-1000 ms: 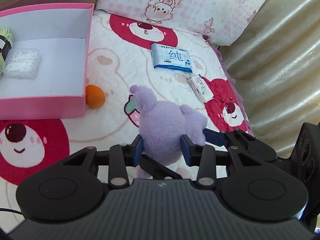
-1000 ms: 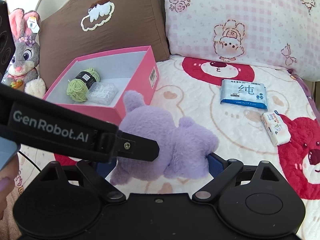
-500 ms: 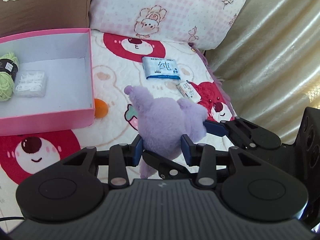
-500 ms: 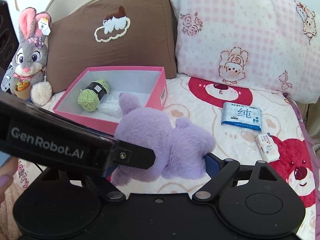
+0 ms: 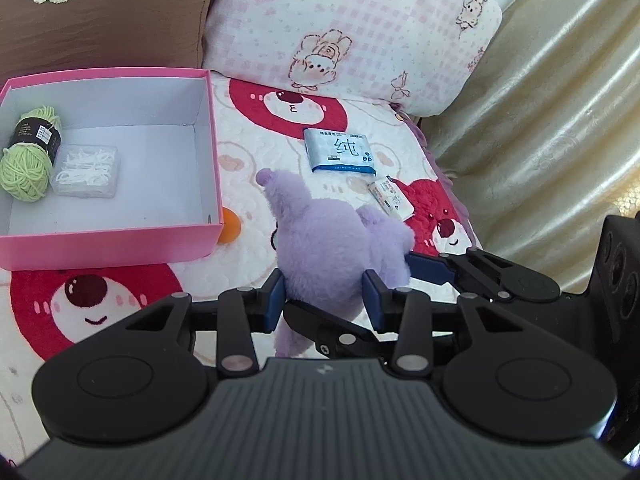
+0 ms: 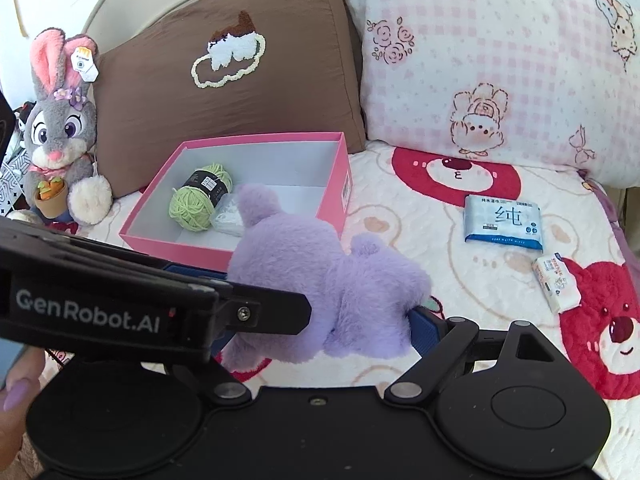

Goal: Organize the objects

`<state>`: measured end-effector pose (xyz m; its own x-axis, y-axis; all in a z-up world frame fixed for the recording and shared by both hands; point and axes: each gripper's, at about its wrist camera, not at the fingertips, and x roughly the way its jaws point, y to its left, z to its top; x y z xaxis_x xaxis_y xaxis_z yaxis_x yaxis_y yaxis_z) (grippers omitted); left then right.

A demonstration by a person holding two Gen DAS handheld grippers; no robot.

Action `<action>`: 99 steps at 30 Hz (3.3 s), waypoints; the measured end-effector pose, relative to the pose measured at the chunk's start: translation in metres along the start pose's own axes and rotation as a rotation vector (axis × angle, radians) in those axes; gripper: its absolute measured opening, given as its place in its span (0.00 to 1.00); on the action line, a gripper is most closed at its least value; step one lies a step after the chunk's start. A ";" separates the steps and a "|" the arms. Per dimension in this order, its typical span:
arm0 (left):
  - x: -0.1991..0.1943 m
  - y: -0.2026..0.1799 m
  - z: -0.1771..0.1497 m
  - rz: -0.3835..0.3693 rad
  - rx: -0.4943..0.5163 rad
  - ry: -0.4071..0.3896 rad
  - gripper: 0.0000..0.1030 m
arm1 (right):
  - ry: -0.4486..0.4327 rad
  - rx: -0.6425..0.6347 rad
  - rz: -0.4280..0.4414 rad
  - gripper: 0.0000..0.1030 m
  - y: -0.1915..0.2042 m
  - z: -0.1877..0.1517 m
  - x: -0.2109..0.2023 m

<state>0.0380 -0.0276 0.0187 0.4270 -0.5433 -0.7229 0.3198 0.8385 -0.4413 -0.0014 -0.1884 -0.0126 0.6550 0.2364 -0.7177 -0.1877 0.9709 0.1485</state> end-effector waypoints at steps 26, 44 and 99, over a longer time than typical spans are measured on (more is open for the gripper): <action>-0.091 0.093 0.019 -0.006 -0.138 -0.261 0.39 | -0.001 -0.224 0.183 0.91 0.093 0.073 0.000; -0.077 0.154 0.031 0.005 -0.206 -0.281 0.39 | 0.050 -0.192 0.276 0.87 0.107 0.105 0.058; 0.082 0.226 0.050 0.158 -0.384 -0.091 0.34 | 0.231 -0.372 -0.114 0.43 0.074 0.095 0.202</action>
<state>0.1875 0.1155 -0.1141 0.5235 -0.3943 -0.7553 -0.0864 0.8573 -0.5075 0.1863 -0.0655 -0.0816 0.5145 0.0731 -0.8544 -0.4018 0.9008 -0.1649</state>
